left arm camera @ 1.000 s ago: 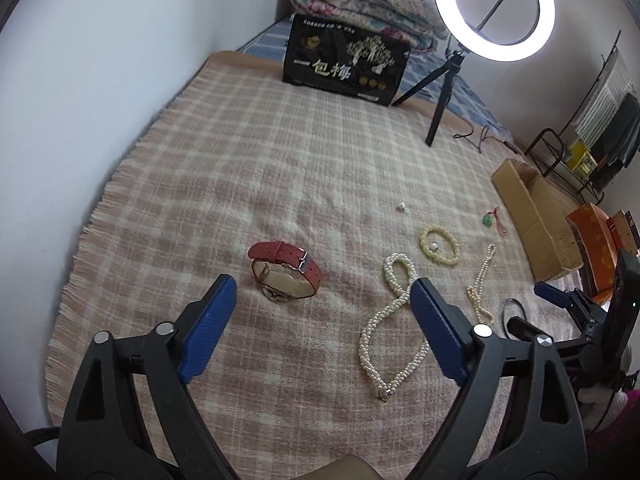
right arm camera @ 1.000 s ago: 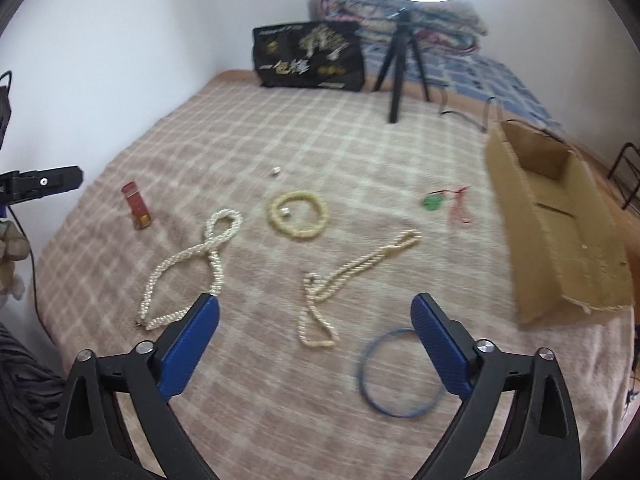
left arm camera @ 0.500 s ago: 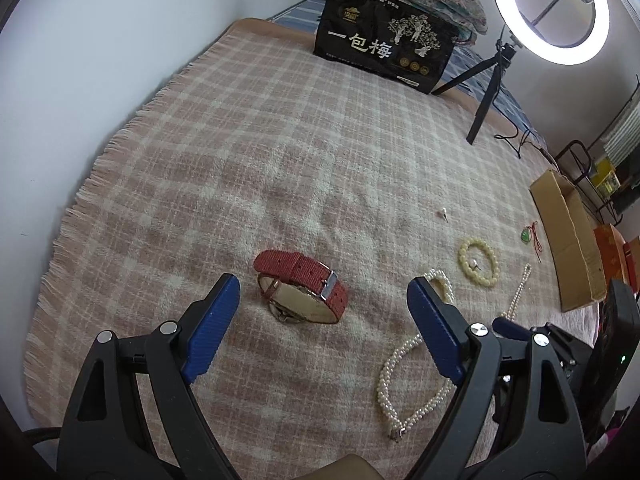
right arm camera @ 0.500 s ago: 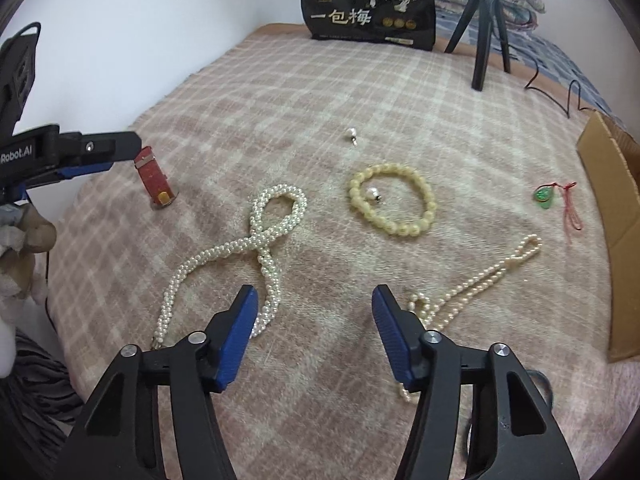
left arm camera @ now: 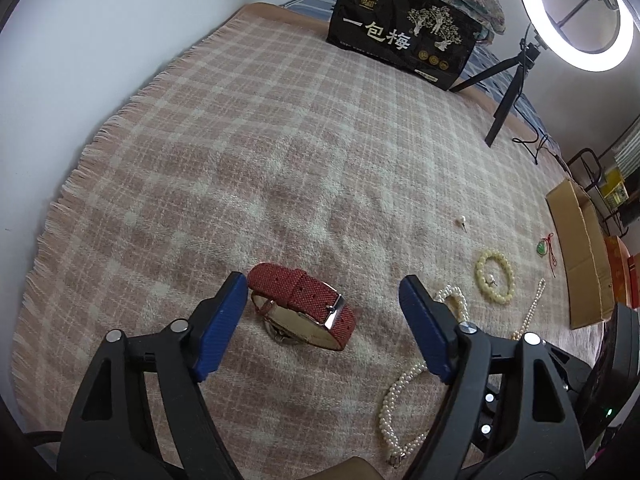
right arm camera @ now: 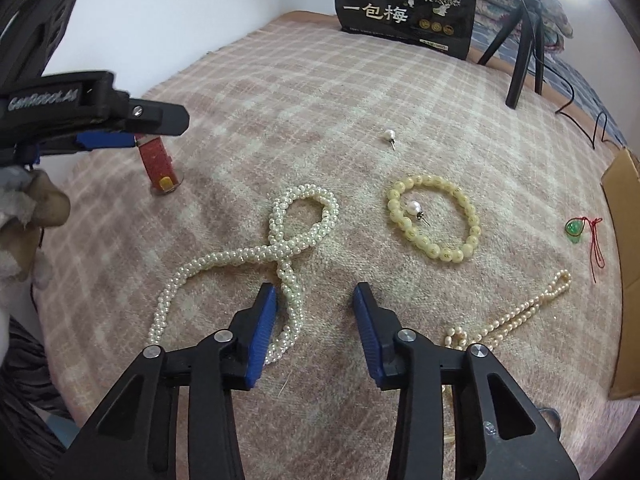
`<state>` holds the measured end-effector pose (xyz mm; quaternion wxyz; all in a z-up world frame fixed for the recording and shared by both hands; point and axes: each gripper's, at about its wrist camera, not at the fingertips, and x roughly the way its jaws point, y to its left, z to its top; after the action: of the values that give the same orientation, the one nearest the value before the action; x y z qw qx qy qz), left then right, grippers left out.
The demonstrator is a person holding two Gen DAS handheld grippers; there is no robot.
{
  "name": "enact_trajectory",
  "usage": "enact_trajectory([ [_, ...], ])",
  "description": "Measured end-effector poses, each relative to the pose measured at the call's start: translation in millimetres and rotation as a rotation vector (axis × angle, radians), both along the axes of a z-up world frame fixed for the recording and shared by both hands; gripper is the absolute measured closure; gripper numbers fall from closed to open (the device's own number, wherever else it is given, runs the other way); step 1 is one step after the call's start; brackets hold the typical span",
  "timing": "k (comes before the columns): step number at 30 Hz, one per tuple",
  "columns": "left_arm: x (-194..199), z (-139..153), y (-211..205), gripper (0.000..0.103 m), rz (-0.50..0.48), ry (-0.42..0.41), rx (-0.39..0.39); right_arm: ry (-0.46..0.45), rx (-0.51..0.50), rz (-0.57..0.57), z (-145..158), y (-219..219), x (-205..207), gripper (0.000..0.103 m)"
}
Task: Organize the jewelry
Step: 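Close the left tool on the red-strap watch while the right tool grasps the twisted pearl necklace, then carry the watch in the left tool while the right tool carries the necklace over the box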
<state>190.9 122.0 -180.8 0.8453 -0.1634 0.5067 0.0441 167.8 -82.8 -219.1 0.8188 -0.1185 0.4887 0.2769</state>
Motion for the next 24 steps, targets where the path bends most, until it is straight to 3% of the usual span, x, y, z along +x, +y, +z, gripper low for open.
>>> enact_trajectory([
  [4,3,-5,2,0.027,0.011,0.011,0.006,-0.011,-0.011,0.033,-1,5,-6,0.084],
  [7,5,-9,1,0.037,0.007,0.025,0.025,-0.018,-0.019,0.060,-1,9,-8,0.095],
  [9,6,-11,2,0.049,0.008,0.035,0.035,-0.018,-0.019,0.064,-1,9,-8,0.096],
  [24,-6,3,7,0.052,-0.008,-0.020,-0.007,-0.050,0.030,0.055,20,4,-14,0.096],
])
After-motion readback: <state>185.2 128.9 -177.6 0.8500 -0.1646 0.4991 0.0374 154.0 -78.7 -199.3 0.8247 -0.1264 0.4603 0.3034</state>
